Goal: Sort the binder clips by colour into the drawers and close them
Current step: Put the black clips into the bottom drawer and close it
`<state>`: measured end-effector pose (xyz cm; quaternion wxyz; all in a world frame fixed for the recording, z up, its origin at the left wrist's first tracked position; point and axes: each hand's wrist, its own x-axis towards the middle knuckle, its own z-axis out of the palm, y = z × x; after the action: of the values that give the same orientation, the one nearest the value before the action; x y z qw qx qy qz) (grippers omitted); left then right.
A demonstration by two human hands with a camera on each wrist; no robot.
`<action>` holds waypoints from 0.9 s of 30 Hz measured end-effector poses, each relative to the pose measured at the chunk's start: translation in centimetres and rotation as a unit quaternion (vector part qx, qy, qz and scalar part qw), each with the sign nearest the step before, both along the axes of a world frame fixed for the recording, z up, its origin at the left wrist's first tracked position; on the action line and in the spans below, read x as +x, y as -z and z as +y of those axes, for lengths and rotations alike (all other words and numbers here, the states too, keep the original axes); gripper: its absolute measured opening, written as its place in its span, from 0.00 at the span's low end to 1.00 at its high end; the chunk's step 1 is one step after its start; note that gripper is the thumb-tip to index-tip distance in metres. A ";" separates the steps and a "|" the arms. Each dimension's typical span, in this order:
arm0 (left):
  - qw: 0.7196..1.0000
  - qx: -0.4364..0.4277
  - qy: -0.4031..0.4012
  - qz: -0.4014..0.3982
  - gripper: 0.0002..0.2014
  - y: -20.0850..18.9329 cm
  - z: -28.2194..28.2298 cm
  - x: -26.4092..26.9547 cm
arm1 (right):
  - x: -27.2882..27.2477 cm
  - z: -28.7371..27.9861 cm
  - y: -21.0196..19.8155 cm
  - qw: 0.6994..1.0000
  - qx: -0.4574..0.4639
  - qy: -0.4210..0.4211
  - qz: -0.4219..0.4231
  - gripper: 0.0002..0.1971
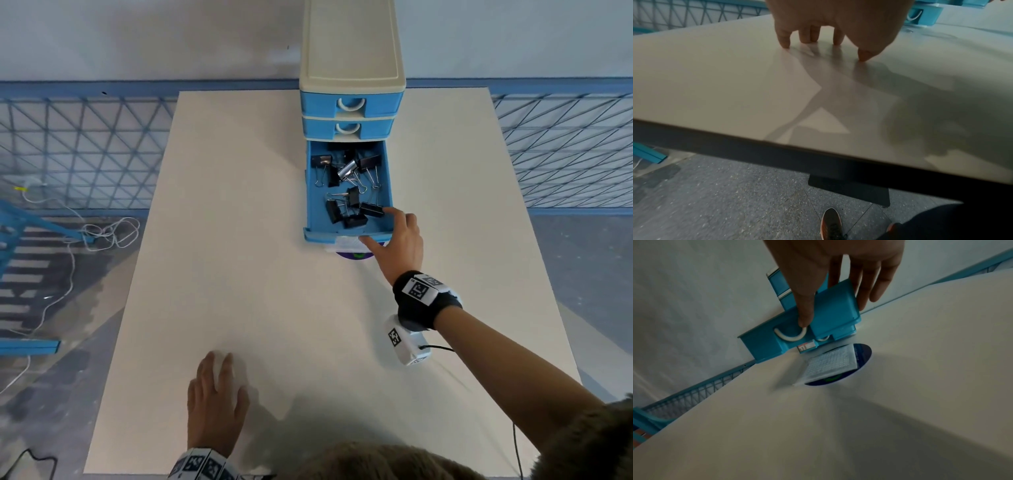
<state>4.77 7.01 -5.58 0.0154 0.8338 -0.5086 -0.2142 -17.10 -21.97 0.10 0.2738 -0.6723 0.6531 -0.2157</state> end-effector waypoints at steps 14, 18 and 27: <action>1.000 -0.021 0.007 -0.017 0.30 0.9 0.3 0.3 | 0.3 -3.6 -0.3 1.000 0.008 -0.015 -0.002 0.40; 0.999 -0.028 0.007 -0.027 0.30 1.1 0.3 0.1 | -0.4 -4.5 -1.0 1.000 0.023 0.004 0.006 0.42; 0.999 -0.029 0.010 -0.039 0.30 1.2 0.3 0.3 | 1.9 -7.4 -1.9 0.999 0.041 0.012 0.021 0.40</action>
<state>5.04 7.29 -6.79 0.0174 0.8356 -0.5231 -0.1667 -15.19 -29.39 1.99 0.2850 -0.6566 0.6753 -0.1778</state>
